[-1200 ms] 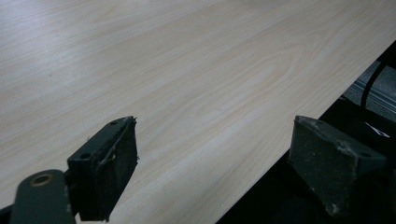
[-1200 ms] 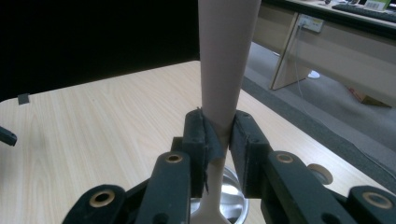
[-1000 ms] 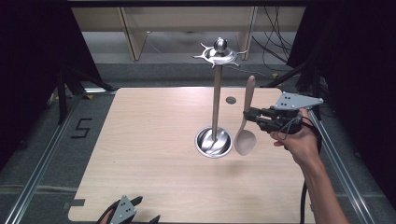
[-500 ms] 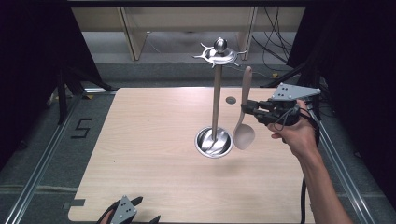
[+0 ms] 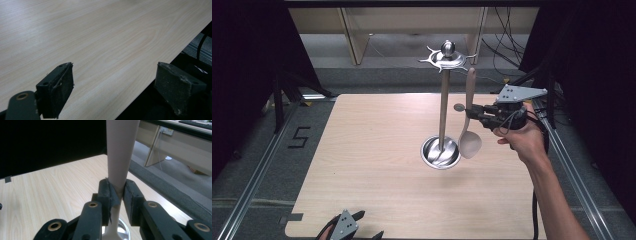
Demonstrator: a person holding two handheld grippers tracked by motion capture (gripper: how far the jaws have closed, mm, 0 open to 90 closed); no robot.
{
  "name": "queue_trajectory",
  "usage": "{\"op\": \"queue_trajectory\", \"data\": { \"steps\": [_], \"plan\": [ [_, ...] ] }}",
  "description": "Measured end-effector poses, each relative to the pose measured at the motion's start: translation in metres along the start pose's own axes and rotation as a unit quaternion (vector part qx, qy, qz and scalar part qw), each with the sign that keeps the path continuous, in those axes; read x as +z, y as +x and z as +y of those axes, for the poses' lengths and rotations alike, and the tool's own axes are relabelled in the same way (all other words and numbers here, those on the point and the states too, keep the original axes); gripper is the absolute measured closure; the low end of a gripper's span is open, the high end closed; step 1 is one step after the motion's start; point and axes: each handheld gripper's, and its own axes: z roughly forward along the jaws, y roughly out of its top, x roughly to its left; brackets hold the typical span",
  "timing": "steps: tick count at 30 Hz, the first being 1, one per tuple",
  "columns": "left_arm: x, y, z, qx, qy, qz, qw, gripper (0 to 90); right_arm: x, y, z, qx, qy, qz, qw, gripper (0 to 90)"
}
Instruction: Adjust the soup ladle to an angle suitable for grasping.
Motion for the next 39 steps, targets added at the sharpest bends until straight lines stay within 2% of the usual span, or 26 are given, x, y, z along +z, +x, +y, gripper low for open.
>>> {"op": "queue_trajectory", "data": {
  "steps": [2, 5, 7, 8, 9, 10, 11, 13, 15, 16, 17, 19, 21, 23, 24, 25, 26, 27, 28, 29, 31, 34, 35, 37, 38, 39],
  "plan": [
    [0.000, 0.000, 0.000, 0.000, 0.002, 0.000, 1.0000, 14.9, 0.001, 0.000, 0.001, 0.006, 0.007, 0.005, 0.9999, 77.3],
    [0.000, 0.000, 0.000, -0.004, -0.001, -0.001, 1.0000, 14.9, 0.003, 0.000, 0.001, 0.002, 0.001, -0.005, 1.0000, 77.3],
    [0.000, 0.000, 0.000, -0.005, -0.002, 0.000, 1.0000, 14.9, 0.002, 0.001, 0.002, 0.013, 0.009, 0.001, 0.9999, 77.2],
    [0.000, 0.000, 0.000, -0.002, 0.000, 0.000, 1.0000, 14.9, 0.003, -0.001, 0.003, 0.006, 0.010, 0.005, 0.9999, 77.2],
    [-0.001, 0.002, 0.001, 0.016, 0.006, 0.000, 0.9999, 14.9, 0.003, -0.001, 0.003, 0.007, 0.011, 0.005, 0.9999, 77.2],
    [-0.001, 0.001, 0.001, 0.007, 0.002, -0.001, 1.0000, 14.9, 0.003, 0.000, 0.003, 0.008, 0.011, 0.003, 0.9999, 77.2],
    [-0.001, 0.001, 0.001, 0.009, 0.002, -0.001, 1.0000, 14.9, 0.004, 0.000, 0.004, 0.003, 0.010, 0.007, 0.9999, 77.2],
    [-0.001, 0.001, 0.001, 0.010, 0.003, -0.001, 0.9999, 14.9, 0.006, 0.001, 0.003, 0.002, 0.007, -0.006, 1.0000, 77.2],
    [-0.001, 0.001, 0.000, 0.007, 0.002, -0.001, 1.0000, 14.9, 0.006, 0.001, 0.004, 0.008, 0.012, -0.002, 0.9999, 77.2],
    [-0.002, 0.003, 0.001, 0.020, 0.010, 0.001, 0.9997, 14.9, 0.008, 0.001, 0.004, 0.009, 0.015, -0.004, 0.9998, 77.2],
    [-0.002, 0.003, 0.001, 0.020, 0.010, 0.001, 0.9997, 14.9, 0.008, 0.001, 0.004, 0.009, 0.015, -0.004, 0.9998, 77.2],
    [0.000, 0.000, 0.000, -0.002, 0.002, 0.000, 1.0000, 14.9, 0.009, 0.000, 0.005, 0.008, 0.020, -0.004, 0.9998, 77.2],
    [0.000, 0.000, 0.000, -0.001, 0.002, -0.001, 1.0000, 14.9, 0.012, 0.000, 0.005, 0.008, 0.017, -0.006, 0.9998, 77.2],
    [-0.001, 0.002, 0.001, 0.013, 0.008, 0.001, 0.9999, 14.9, 0.015, 0.001, 0.005, 0.014, 0.015, -0.007, 0.9998, 77.1],
    [-0.001, 0.001, 0.000, 0.006, 0.007, 0.003, 1.0000, 14.9, 0.016, -0.001, 0.006, 0.004, 0.013, -0.008, 0.9999, 77.1],
    [-0.001, 0.001, 0.000, 0.006, 0.008, 0.004, 0.9999, 14.9, 0.017, 0.000, 0.006, 0.009, 0.013, -0.006, 0.9999, 77.1],
    [-0.002, 0.002, 0.001, 0.017, 0.008, 0.000, 0.9998, 14.9, 0.017, -0.001, 0.006, 0.005, 0.013, -0.005, 0.9999, 77.1],
    [-0.002, 0.002, 0.001, 0.017, 0.008, 0.000, 0.9998, 14.9, 0.018, 0.002, 0.006, 0.019, 0.012, -0.004, 0.9997, 77.0],
    [-0.001, 0.002, 0.001, 0.017, 0.006, -0.002, 0.9998, 14.9, 0.018, 0.001, 0.006, 0.018, 0.018, 0.000, 0.9997, 77.0],
    [0.000, 0.000, 0.001, 0.004, -0.004, -0.005, 1.0000, 14.9, 0.018, 0.001, 0.007, 0.012, 0.018, -0.004, 0.9998, 77.0],
    [-0.001, -0.001, 0.001, -0.001, -0.002, -0.003, 1.0000, 14.9, 0.020, 0.001, 0.007, 0.015, 0.018, -0.002, 0.9997, 76.9],
    [-0.001, 0.000, 0.001, 0.004, 0.001, -0.002, 1.0000, 14.9, 0.022, 0.002, 0.005, 0.018, 0.005, -0.006, 0.9998, 76.5],
    [0.000, -0.001, 0.000, -0.007, -0.003, -0.006, 1.0000, 14.9, 0.022, 0.001, 0.005, 0.016, 0.004, -0.003, 0.9999, 76.2],
    [0.000, -0.001, 0.000, -0.005, -0.003, -0.005, 1.0000, 14.9, 0.020, 0.002, 0.004, 0.015, 0.001, 0.003, 0.9999, 75.0],
    [0.001, -0.002, 0.000, -0.009, -0.002, -0.005, 0.9999, 14.9, 0.021, 0.003, 0.003, 0.018, -0.010, -0.004, 0.9998, 73.6],
    [0.000, -0.002, 0.000, -0.004, 0.000, -0.005, 1.0000, 14.9, 0.019, 0.004, 0.003, 0.022, -0.007, -0.001, 0.9997, 69.8]
  ]
}}
